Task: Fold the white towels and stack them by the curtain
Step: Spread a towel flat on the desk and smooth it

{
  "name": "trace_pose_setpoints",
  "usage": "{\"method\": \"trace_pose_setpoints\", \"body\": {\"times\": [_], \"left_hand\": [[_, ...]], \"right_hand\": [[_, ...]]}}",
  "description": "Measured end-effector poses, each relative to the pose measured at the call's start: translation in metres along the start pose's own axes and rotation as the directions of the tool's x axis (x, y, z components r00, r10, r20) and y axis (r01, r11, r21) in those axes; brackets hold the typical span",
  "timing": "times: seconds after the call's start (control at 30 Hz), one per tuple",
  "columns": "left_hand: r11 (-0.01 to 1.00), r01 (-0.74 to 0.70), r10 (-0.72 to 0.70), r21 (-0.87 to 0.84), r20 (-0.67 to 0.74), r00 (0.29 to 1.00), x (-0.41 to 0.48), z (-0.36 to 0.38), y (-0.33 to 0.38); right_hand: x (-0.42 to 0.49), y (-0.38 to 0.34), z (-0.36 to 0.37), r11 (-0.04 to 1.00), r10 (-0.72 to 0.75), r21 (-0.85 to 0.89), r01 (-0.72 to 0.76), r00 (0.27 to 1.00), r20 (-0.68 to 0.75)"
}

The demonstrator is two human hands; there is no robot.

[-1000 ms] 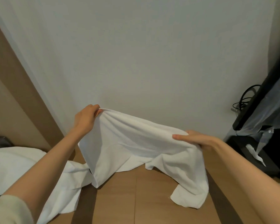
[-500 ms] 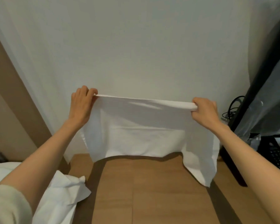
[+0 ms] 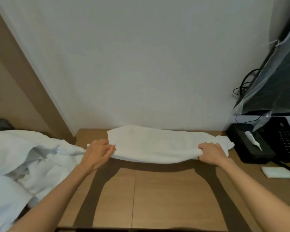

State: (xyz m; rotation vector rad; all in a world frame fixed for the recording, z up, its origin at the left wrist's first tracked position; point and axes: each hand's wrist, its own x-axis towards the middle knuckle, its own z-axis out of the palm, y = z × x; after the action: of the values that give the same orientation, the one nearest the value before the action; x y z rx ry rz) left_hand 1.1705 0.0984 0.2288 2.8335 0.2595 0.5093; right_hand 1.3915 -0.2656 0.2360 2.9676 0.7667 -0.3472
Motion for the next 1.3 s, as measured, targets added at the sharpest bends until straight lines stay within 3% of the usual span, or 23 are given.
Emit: {"method": "trace_pose_setpoints", "body": {"times": [0.2,0.37,0.43,0.5,0.57,0.67,0.73,0.8,0.9,0.97,1.07,1.3], "left_hand": [[0.986,0.166,-0.152,-0.004,0.385,0.910,-0.073,0.050,-0.002],[0.978,0.178,-0.205,0.109,0.665,0.718,-0.103,0.065,0.011],[0.973,0.167,-0.229,0.157,0.720,0.655,-0.106,0.065,0.017],[0.966,0.147,-0.257,0.215,0.706,0.660,-0.105,0.064,0.020],[0.951,0.187,-0.305,0.247,0.638,0.707,-0.101,0.064,0.023],[0.946,0.273,-0.322,0.173,0.451,0.832,-0.091,0.069,0.030],[0.958,0.249,-0.285,0.141,0.389,0.876,-0.086,0.078,0.039],[0.958,0.187,-0.267,0.219,0.434,0.860,-0.084,0.091,0.051],[0.935,0.237,-0.342,0.264,0.496,0.798,-0.093,0.118,0.063],[0.898,0.364,-0.439,0.247,0.436,0.786,-0.108,0.132,0.061],[0.826,0.508,-0.563,0.246,0.299,0.771,-0.131,0.139,0.052],[0.750,0.632,-0.660,0.194,0.259,0.705,-0.144,0.133,0.055]], "right_hand": [[-0.029,-0.002,0.061,0.998,-0.008,-0.065,0.028,0.955,0.295],[-0.044,-0.005,0.081,0.992,0.063,-0.126,0.007,0.835,0.547],[-0.046,-0.006,0.083,0.999,0.016,-0.042,0.015,0.759,0.650],[-0.047,-0.011,0.082,0.989,-0.084,0.146,-0.027,0.709,0.700],[-0.046,-0.020,0.078,0.951,-0.162,0.306,-0.048,0.764,0.625],[-0.037,-0.037,0.078,0.871,-0.223,0.490,0.021,0.907,0.358],[-0.034,-0.050,0.084,0.878,-0.285,0.452,0.158,0.931,0.229],[-0.036,-0.063,0.099,0.898,-0.354,0.342,0.275,0.915,0.194],[-0.038,-0.076,0.132,0.917,-0.347,0.289,0.273,0.905,0.245],[-0.042,-0.075,0.157,0.953,-0.276,0.196,0.232,0.931,0.241],[-0.053,-0.064,0.185,0.977,-0.205,0.081,0.198,0.975,0.083],[-0.054,-0.063,0.186,0.979,-0.190,0.067,0.193,0.981,-0.048]]}}
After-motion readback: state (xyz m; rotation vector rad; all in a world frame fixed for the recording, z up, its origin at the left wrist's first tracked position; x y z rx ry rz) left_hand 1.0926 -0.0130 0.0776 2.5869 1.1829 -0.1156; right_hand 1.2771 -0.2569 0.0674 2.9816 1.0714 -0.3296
